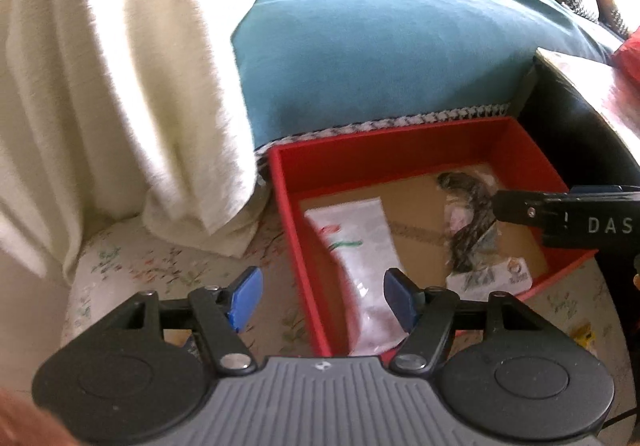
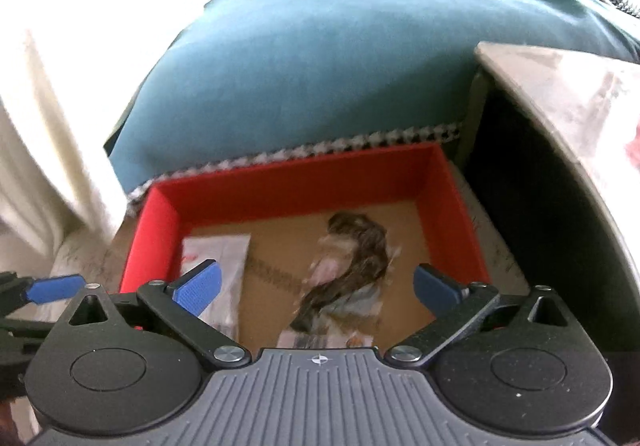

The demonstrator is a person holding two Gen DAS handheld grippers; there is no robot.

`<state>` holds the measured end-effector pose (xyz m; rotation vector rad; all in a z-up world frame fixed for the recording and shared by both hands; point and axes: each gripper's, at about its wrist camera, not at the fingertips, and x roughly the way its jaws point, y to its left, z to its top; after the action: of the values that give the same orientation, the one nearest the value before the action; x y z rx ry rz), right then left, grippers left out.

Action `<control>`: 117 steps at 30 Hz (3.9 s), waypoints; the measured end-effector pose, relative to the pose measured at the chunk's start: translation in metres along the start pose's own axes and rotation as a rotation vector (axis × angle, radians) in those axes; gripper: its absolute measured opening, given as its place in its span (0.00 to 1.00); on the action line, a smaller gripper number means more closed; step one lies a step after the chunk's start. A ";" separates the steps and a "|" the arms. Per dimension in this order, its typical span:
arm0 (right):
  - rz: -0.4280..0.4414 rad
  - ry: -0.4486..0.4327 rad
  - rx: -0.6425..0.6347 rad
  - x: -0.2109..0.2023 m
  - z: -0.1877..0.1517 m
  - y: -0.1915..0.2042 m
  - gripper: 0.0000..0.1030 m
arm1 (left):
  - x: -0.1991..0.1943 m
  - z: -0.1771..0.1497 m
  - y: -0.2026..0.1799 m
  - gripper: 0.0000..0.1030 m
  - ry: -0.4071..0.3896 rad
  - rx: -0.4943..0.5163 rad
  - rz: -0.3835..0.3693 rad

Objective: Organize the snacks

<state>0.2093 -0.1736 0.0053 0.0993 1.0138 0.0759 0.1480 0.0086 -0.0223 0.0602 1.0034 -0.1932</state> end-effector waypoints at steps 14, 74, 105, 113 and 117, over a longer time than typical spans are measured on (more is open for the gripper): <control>0.081 0.061 -0.067 -0.019 -0.033 0.033 1.00 | -0.015 -0.044 0.038 0.63 0.070 -0.002 0.001; 0.076 0.331 -0.159 0.044 -0.106 0.069 1.00 | 0.030 -0.105 0.076 0.77 0.258 -0.256 0.188; 0.079 0.258 -0.293 0.032 -0.096 0.078 0.60 | 0.023 -0.093 0.078 0.47 0.214 -0.260 0.156; 0.123 0.251 -0.280 0.023 -0.091 0.080 0.54 | 0.010 -0.088 0.082 0.44 0.193 -0.318 0.083; 0.145 0.246 -0.281 0.017 -0.089 0.081 0.54 | 0.002 -0.085 0.085 0.44 0.182 -0.329 0.062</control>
<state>0.1412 -0.0875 -0.0459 -0.0960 1.2300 0.3684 0.0938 0.1033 -0.0730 -0.1941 1.2017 0.0370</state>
